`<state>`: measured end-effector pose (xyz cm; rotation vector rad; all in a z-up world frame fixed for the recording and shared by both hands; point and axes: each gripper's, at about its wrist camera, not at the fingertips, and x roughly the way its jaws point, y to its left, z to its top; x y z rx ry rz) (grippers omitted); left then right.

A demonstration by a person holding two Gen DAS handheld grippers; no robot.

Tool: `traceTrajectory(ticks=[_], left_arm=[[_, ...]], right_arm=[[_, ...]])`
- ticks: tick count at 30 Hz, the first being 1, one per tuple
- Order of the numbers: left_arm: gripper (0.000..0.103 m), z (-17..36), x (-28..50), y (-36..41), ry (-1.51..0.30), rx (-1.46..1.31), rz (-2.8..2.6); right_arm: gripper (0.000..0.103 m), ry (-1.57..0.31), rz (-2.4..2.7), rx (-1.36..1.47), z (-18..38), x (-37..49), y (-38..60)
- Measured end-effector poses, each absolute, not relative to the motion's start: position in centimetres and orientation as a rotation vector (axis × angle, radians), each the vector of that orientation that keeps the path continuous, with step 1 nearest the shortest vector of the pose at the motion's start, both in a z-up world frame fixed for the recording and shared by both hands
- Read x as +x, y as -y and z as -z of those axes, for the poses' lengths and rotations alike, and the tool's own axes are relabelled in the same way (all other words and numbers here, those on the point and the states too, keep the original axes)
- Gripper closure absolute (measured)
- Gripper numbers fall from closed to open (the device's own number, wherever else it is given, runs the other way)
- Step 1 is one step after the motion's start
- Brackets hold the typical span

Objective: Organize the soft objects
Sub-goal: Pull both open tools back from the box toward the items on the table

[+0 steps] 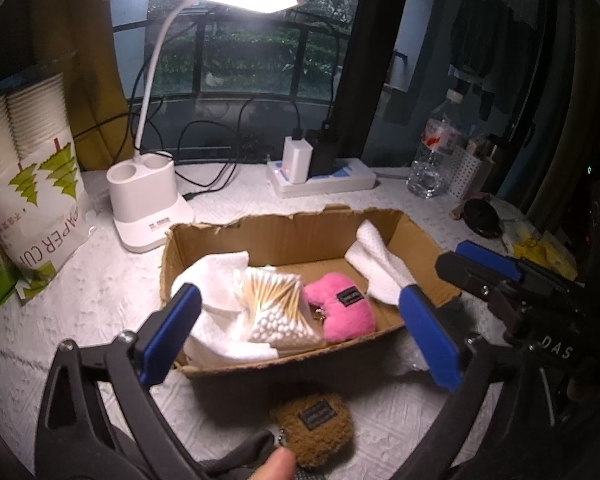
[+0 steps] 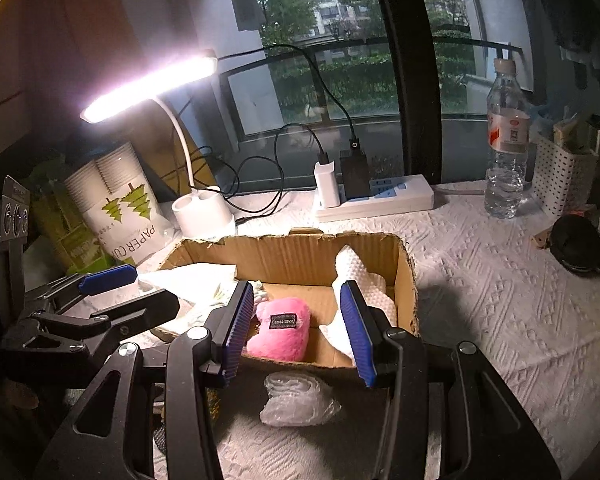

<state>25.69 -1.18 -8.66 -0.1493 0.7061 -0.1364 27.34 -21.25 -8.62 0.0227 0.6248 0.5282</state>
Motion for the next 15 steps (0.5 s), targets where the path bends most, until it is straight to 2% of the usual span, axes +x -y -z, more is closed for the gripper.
traceTrajectory(ticks=[15], left_arm=[[0.001, 7.3, 22.7, 1.1, -0.675, -0.141, 0.149]], right_arm=[[0.055, -0.6, -0.52, 0.016, 7.6, 24.3, 21.8]])
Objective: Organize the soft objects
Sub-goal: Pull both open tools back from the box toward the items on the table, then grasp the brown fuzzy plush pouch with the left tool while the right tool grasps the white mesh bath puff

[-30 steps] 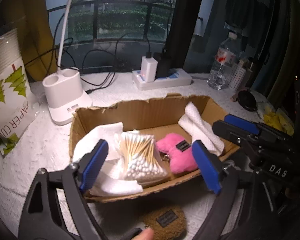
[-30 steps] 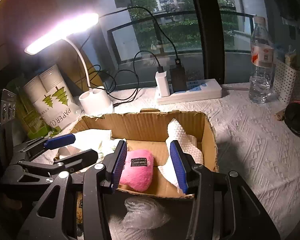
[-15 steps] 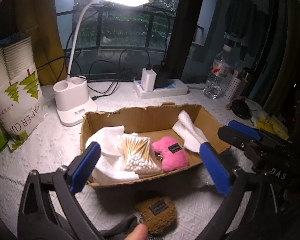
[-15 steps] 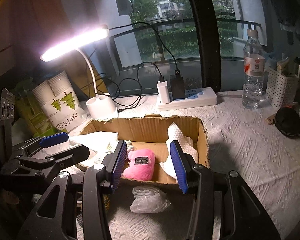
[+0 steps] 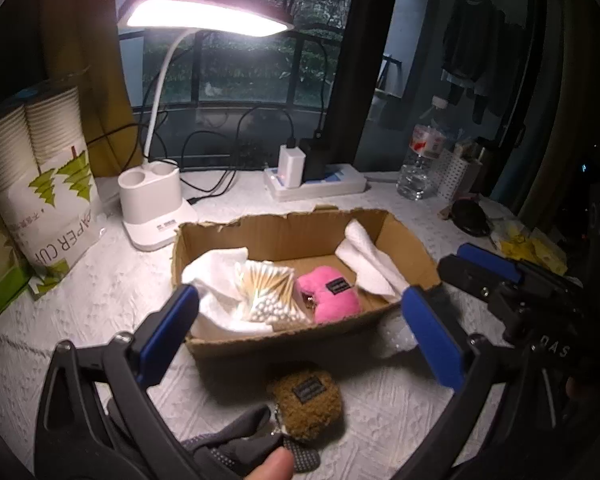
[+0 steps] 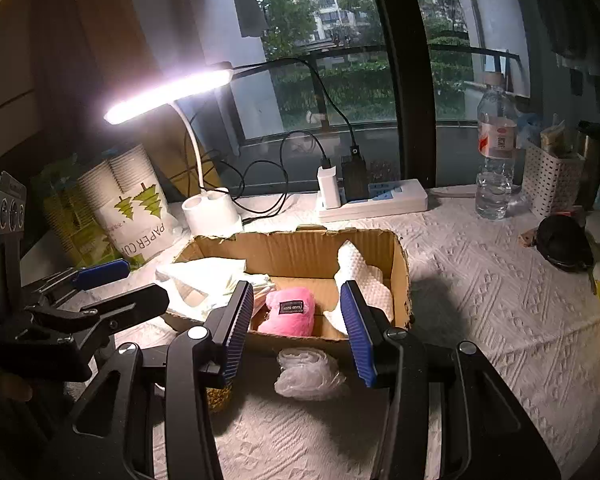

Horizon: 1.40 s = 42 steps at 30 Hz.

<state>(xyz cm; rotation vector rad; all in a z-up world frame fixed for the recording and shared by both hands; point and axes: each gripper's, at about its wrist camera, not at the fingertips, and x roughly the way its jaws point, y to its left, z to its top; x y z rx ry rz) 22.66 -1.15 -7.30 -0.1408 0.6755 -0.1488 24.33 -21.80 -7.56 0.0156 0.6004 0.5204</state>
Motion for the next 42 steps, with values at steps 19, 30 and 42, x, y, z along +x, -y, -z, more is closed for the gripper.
traceTrajectory(ticks=[19, 30, 42], left_arm=[[0.001, 6.9, 17.8, 0.1, -0.641, -0.124, 0.128], [0.001, 8.2, 15.3, -1.8, -0.659, -0.161, 0.119], [0.001, 10.2, 12.7, -2.9, -0.698, -0.208, 0.133]], right_arm=[[0.055, -0.594, -0.513, -0.014, 7.0, 20.1, 21.0], [0.055, -0.644, -0.5, -0.05, 8.4, 17.9, 20.4], [0.055, -0.713, -0.484, -0.08, 10.9, 15.7, 19.9]])
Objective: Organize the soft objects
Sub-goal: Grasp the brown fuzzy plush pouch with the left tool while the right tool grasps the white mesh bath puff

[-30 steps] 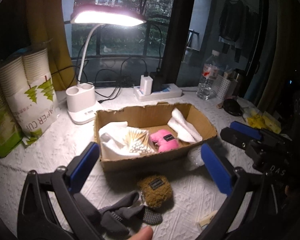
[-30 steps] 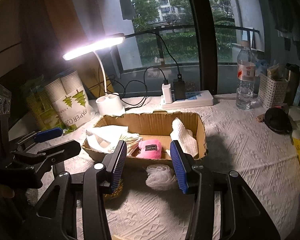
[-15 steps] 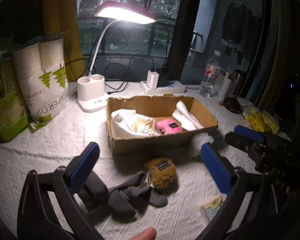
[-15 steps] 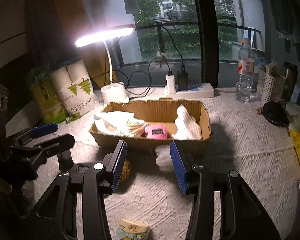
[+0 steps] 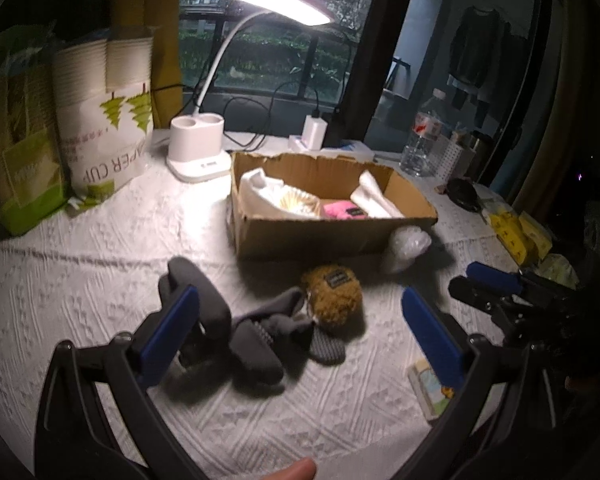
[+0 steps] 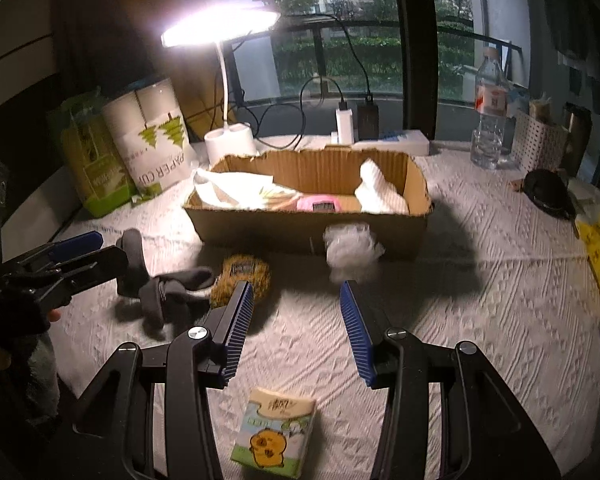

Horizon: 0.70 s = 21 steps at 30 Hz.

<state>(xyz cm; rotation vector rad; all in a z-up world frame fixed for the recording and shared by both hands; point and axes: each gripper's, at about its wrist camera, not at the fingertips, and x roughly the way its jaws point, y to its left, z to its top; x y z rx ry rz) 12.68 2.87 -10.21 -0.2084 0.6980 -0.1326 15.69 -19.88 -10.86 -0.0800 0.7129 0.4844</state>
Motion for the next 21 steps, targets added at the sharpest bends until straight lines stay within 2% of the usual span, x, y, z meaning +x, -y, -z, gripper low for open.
traceTrajectory(ticks=[9, 21], left_arm=[[0.001, 12.2, 12.5, -1.6, -0.747, -0.198, 0.152], [0.002, 13.6, 16.6, 2.0, -0.805, -0.109, 0.169]], right_arm=[[0.054, -0.748, -0.466, -0.067, 12.5, 16.2, 20.8], [0.054, -0.775, -0.49, -0.031, 13.8, 19.7, 22.3]])
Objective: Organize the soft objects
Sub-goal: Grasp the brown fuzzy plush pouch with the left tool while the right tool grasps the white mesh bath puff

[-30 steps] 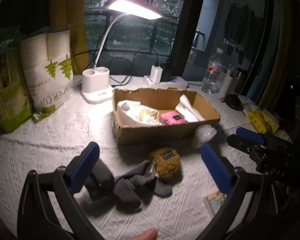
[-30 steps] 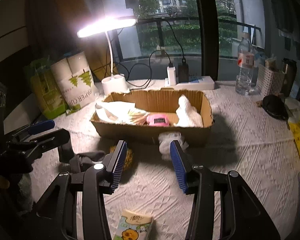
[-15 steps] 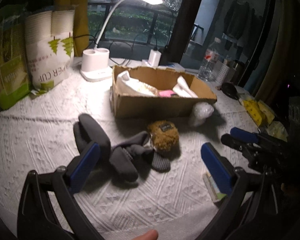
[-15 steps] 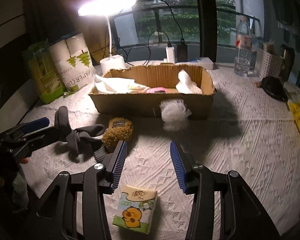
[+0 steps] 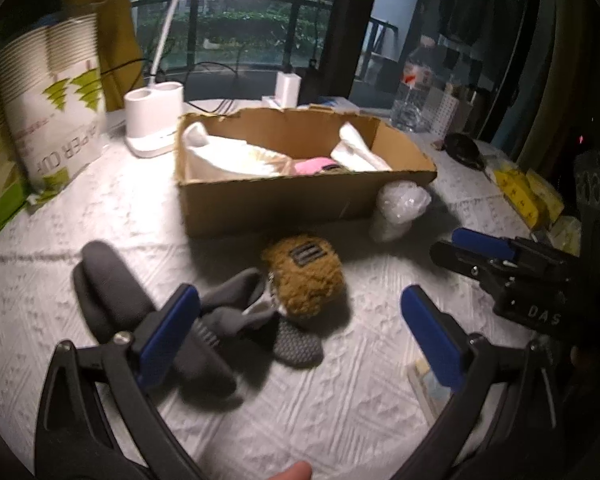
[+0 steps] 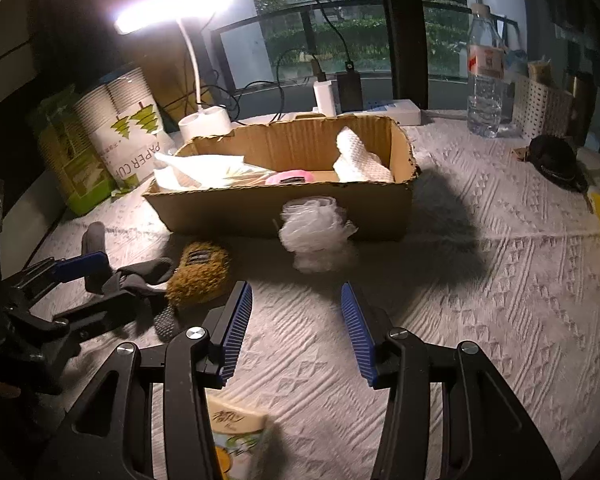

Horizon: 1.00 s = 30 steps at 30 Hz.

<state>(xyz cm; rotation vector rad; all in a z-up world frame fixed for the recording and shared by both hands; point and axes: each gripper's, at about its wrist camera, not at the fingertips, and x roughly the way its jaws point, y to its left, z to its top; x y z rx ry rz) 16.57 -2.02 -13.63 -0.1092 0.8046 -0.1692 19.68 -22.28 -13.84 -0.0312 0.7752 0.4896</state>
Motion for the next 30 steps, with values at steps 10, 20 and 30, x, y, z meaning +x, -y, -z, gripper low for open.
traceTrajectory(ticks=[10, 20, 30], left_arm=[[0.004, 15.6, 21.0, 4.2, -0.866, -0.03, 0.152], [0.035, 18.1, 23.1, 4.5, -0.96, -0.011, 0.164], [0.051, 17.4, 22.3, 4.3, -0.926, -0.021, 0.224]], right_arm=[[0.054, -0.784, -0.533, 0.0, 14.3, 22.3, 23.5], [0.054, -0.791, -0.577, -0.014, 14.8, 24.3, 22.3], [0.053, -0.792, -0.588, -0.048, 15.0, 25.1, 20.5]])
